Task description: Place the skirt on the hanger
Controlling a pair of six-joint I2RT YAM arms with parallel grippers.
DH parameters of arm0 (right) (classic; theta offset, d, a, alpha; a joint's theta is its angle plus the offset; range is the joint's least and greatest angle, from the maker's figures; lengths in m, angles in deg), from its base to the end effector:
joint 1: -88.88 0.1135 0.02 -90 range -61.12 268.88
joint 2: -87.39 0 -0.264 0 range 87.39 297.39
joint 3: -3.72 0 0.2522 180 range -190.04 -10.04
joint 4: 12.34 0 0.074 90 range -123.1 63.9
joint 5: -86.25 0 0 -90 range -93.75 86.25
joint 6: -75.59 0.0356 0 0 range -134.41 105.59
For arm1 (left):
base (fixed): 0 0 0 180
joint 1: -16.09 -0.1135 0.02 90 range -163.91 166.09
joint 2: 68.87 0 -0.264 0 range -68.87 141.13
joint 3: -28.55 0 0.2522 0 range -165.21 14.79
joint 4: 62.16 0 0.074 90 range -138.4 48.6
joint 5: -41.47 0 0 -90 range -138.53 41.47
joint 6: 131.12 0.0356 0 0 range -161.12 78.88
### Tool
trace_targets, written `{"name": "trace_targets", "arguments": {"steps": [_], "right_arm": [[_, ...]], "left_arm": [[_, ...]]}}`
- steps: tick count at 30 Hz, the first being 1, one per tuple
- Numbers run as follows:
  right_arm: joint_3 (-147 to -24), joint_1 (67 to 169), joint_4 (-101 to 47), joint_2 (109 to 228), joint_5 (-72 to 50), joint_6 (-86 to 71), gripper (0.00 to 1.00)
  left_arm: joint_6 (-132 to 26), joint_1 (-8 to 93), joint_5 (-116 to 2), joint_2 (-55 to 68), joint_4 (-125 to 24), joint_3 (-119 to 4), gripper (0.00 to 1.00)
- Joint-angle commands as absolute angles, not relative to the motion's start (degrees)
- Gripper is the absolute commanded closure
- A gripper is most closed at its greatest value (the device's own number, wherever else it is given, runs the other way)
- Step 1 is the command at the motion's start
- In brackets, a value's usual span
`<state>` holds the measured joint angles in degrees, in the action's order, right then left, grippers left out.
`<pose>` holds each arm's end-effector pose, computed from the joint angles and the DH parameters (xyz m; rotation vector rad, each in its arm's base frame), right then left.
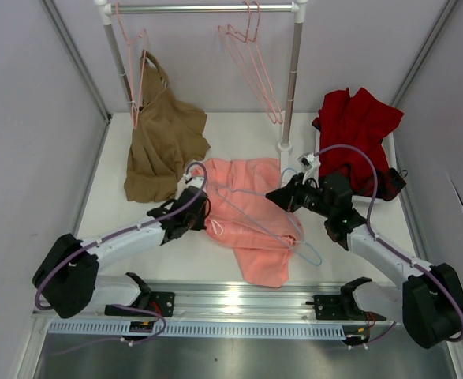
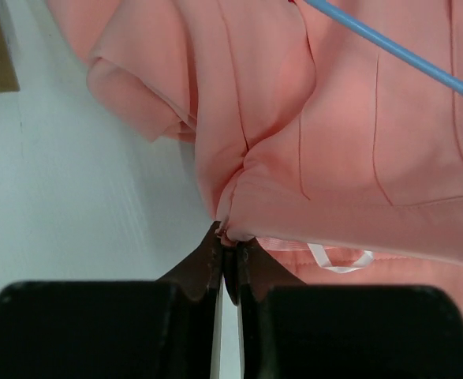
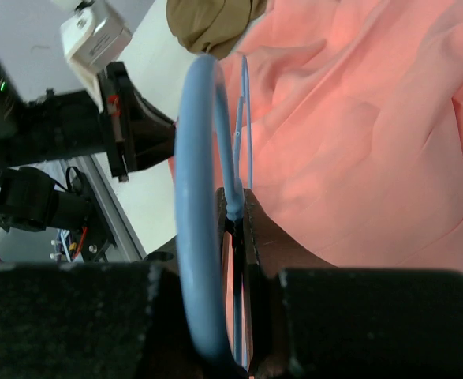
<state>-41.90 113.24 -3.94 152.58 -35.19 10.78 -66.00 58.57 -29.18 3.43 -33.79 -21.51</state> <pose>0.2194 0.1197 0.2484 -0.4089 1.8277 1.0947 0.1860 -0.1544 0.1864 0.2213 2.3820 -0.1352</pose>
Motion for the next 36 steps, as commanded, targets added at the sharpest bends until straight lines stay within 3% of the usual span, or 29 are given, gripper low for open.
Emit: {"name": "trace_targets", "arguments": {"steps": [1, 10, 21, 36], "right_arm": [[-42.57, 113.49, -1.57, 149.71, -33.54, 11.87, 1.0], [-40.63, 113.84, 2.47, 146.89, -36.35, 12.22, 1.0], [-40.37, 117.44, -0.52, 149.79, -35.65, 8.88, 1.0], [-37.2, 118.85, 1.85, 153.83, -22.12, 7.39, 1.0]], "left_arm": [[-64.76, 52.23, -41.48, 4.78, -36.18, -25.72, 0.92], [-68.88, 41.32, -59.67, 16.64, -39.07, -31.09, 0.96], [-71.26, 38.59, -64.35, 24.38, -40.84, -36.28, 0.96], [-67.05, 39.11, -63.83, 20.27, -39.61, -30.75, 0.93]]}}
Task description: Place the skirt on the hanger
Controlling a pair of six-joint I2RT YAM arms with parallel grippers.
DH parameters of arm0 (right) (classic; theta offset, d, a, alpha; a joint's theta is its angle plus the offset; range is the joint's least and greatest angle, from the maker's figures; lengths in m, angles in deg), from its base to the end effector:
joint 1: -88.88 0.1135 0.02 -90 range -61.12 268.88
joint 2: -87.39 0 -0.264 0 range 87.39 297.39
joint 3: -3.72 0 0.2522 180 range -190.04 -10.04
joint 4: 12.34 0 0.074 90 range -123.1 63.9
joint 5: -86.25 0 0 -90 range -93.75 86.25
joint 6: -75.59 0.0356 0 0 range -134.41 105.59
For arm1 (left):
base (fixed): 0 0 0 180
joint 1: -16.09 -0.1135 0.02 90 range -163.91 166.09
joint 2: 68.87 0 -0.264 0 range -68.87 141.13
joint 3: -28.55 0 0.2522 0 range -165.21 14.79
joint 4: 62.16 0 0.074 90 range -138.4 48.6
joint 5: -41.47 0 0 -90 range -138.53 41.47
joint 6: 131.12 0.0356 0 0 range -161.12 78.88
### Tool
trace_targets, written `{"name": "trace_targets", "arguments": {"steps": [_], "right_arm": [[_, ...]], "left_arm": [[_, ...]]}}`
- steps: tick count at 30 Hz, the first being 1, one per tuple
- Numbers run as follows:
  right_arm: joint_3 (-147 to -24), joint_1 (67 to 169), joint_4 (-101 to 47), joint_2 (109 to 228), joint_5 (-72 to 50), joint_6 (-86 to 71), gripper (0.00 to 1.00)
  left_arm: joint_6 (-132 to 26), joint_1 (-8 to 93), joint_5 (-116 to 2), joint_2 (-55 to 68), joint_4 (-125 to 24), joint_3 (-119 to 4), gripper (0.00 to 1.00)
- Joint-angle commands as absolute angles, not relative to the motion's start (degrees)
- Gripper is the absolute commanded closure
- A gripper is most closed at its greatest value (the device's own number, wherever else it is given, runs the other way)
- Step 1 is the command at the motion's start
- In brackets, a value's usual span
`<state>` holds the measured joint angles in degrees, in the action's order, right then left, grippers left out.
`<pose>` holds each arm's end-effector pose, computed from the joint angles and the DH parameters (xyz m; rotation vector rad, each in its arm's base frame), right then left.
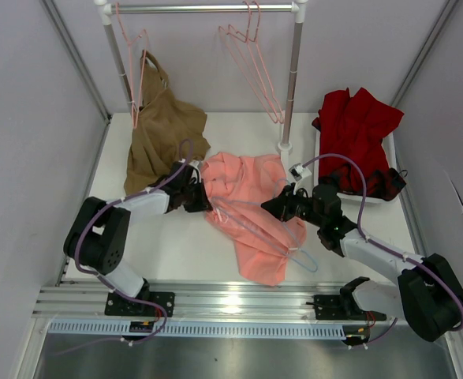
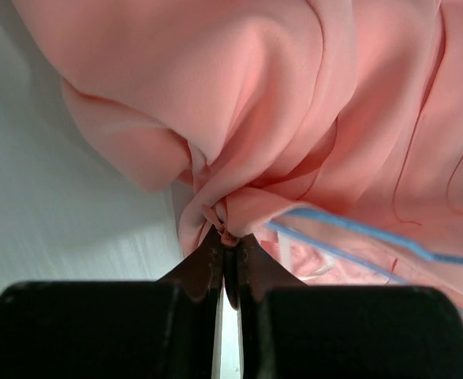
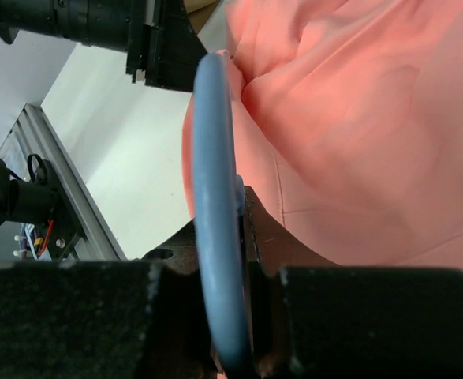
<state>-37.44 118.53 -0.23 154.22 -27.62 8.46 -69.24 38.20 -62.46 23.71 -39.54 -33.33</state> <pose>0.2075 0.1347 0.2220 -0.4242 1.8610 1.0129 0.2873 -0.1260 0.1614 -0.0310 2.5888 -0.6501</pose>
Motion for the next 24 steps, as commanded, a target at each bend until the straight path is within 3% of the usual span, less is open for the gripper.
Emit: {"name": "trace_targets", "arguments": {"steps": [1, 5, 12, 18, 24], "right_arm": [[-37.2, 118.94, 1.85, 153.92, -21.77, 7.39, 1.0], [-36.85, 119.12, 2.64, 154.19, -21.41, 7.74, 1.0], [-37.03, 119.64, 2.56, 154.27, -21.23, 7.91, 1.0], [-37.47, 119.91, 1.77, 154.1, -21.15, 7.83, 1.0], [-37.73, 120.0, 1.59, 154.36, -21.15, 7.74, 1.0]], "left_arm": [[-66.61, 39.29, -62.69, 19.73, -39.35, -30.39, 0.9], [-65.47, 41.56, -59.79, 16.66, -38.38, -27.84, 0.85], [-64.06, 47.81, -50.65, 12.35, -34.08, -29.24, 0.68], [-62.13, 53.51, -42.22, 7.78, -31.87, -31.27, 0.62], [-56.95, 58.18, -41.05, 6.63, -35.38, -31.97, 0.54]]}}
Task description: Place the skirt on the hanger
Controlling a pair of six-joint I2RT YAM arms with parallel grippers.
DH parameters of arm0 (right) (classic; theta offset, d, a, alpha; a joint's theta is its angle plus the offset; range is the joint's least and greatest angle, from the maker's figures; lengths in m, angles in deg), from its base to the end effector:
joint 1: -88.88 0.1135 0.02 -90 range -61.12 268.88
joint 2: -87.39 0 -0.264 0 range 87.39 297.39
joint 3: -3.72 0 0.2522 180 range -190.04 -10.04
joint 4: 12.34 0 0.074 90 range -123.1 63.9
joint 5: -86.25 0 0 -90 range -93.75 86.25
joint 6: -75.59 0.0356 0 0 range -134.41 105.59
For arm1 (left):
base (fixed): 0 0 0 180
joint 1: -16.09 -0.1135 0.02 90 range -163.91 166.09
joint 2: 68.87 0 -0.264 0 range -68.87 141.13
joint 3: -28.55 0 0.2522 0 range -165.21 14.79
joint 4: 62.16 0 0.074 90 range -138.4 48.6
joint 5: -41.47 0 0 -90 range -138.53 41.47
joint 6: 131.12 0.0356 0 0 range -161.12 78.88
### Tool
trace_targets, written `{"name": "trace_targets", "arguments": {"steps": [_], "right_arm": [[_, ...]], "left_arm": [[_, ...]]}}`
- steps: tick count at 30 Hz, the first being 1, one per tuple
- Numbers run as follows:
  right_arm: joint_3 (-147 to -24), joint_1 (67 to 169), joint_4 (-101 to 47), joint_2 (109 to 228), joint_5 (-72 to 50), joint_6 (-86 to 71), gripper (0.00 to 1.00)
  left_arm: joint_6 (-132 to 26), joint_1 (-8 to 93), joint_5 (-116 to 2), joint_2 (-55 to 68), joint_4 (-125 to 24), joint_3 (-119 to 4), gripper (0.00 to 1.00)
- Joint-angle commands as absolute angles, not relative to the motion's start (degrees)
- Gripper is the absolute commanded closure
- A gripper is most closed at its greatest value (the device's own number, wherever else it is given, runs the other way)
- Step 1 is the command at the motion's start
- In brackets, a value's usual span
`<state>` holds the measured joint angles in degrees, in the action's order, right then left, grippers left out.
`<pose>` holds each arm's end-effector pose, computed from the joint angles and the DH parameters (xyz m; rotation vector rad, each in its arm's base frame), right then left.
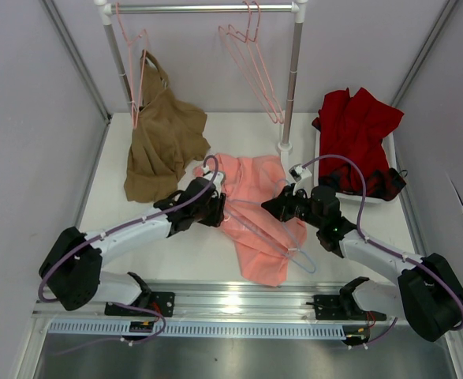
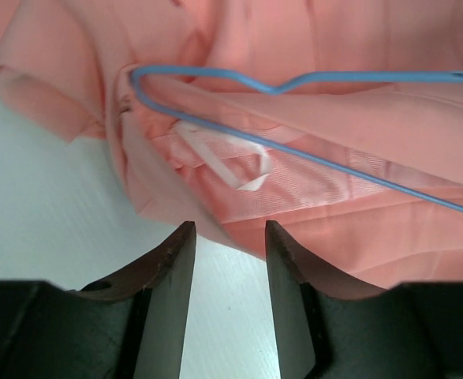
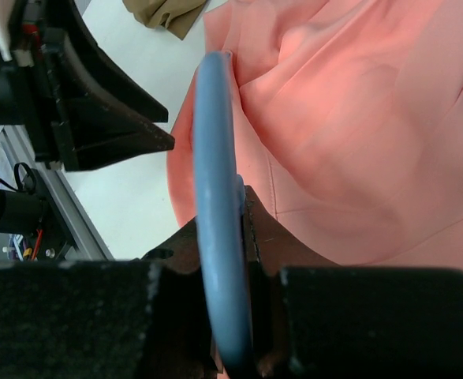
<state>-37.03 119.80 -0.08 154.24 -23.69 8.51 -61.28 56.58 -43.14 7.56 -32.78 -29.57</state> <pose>0.2057 0.1374 0.2196 -0.3918 1.8687 0.9675 0.2084 -0.1735 0.2100 0.3857 2.4023 -0.3765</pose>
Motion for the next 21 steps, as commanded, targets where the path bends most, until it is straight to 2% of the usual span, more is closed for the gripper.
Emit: {"name": "trace_targets", "arguments": {"steps": [1, 6, 21], "right_arm": [[-37.73, 119.91, 1.68, 154.36, -21.15, 7.74, 1.0], [-37.64, 120.0, 1.94, 154.63, -21.32, 8.09, 1.0], [-37.73, 120.0, 1.59, 154.27, -21.32, 7.91, 1.0]], "left_arm": [[-56.16, 59.23, -40.97, 7.24, -35.74, -32.15, 0.53], [-53.52, 60.65, -39.21, 14.87, -33.98, -36.8, 0.54], [-52.19, 62.05, -38.95, 20.87, -36.36, -38.92, 0.55]]}}
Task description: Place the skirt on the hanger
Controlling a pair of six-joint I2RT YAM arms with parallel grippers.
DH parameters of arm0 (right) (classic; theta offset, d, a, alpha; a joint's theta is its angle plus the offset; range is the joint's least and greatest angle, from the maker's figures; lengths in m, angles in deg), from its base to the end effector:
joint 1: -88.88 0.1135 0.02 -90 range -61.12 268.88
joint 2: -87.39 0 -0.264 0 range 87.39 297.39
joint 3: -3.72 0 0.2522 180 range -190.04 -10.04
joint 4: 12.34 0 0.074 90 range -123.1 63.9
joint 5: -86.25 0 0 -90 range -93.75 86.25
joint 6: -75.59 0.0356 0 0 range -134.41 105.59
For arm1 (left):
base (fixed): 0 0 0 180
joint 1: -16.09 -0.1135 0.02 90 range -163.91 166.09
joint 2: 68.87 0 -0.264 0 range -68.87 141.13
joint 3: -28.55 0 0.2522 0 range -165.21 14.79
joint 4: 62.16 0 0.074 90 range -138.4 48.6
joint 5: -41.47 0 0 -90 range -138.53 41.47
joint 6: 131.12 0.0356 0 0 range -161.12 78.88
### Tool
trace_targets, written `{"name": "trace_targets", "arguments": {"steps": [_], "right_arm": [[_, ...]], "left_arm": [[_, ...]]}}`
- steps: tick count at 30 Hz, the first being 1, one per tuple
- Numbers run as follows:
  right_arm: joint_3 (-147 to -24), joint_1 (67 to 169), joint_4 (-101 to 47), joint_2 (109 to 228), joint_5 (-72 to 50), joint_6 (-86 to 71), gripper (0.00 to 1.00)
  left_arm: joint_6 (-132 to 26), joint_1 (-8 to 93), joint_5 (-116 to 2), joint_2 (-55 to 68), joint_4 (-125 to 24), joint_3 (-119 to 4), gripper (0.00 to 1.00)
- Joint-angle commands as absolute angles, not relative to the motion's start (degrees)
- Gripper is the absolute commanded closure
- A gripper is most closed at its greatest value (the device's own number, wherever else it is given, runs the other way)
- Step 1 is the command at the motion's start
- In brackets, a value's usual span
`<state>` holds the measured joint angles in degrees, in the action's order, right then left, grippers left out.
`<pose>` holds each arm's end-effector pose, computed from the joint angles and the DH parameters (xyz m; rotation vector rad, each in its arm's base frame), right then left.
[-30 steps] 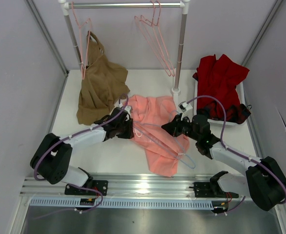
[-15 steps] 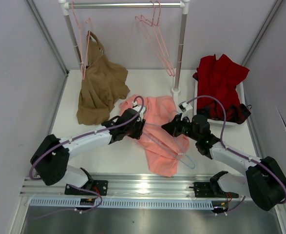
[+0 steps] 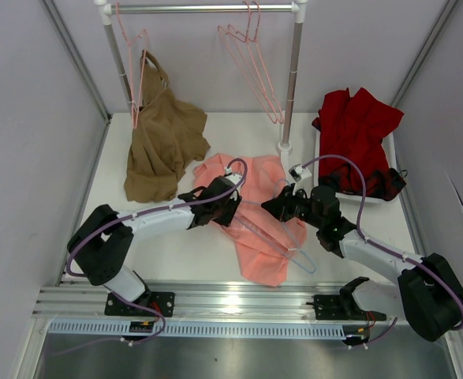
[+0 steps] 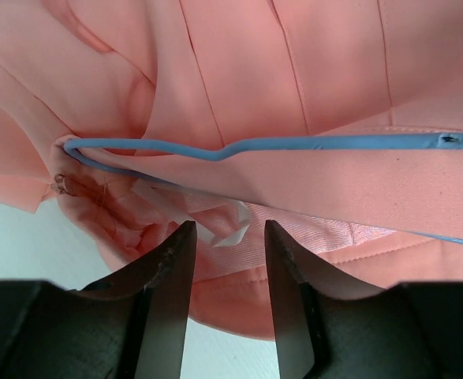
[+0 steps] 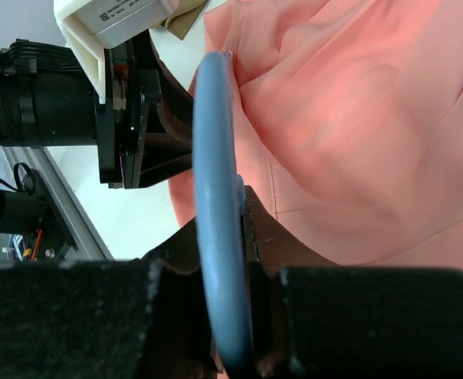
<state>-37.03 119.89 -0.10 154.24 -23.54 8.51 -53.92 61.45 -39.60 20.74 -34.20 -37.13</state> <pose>0.2055 0.1376 0.2195 -0.3913 1.8691 0.9662 0.2260 -0.2210 0.1893 0.6301 2.3959 -0.2467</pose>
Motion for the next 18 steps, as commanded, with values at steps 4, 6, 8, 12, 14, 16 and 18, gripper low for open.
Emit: {"name": "trace_targets", "arguments": {"steps": [4, 6, 8, 12, 14, 16, 18], "right_arm": [[-37.82, 120.0, 1.59, 154.36, -21.24, 8.0, 1.0], [-37.73, 120.0, 1.68, 154.36, -21.15, 8.09, 1.0], [-37.73, 120.0, 1.59, 154.19, -21.23, 8.09, 1.0], [-37.64, 120.0, 1.41, 153.84, -21.15, 8.0, 1.0], [-37.47, 120.08, 1.33, 153.75, -21.15, 8.0, 1.0], [-37.38, 120.0, 1.33, 153.57, -21.06, 8.0, 1.0], [-37.29, 120.0, 1.24, 153.4, -20.97, 8.0, 1.0]], "left_arm": [[-51.67, 61.97, -38.78, 22.27, -36.54, -39.61, 0.56], [-51.67, 62.05, -38.6, 23.42, -36.27, -39.97, 0.57], [-51.84, 61.97, -38.77, 23.86, -36.88, -40.06, 0.59], [-52.28, 61.97, -38.95, 25.17, -38.11, -39.79, 0.61], [-52.37, 61.97, -38.78, 25.53, -38.38, -39.88, 0.62], [-52.72, 62.05, -38.16, 25.7, -38.55, -39.8, 0.65], [-52.63, 61.97, -37.72, 25.7, -38.82, -39.71, 0.66]]}}
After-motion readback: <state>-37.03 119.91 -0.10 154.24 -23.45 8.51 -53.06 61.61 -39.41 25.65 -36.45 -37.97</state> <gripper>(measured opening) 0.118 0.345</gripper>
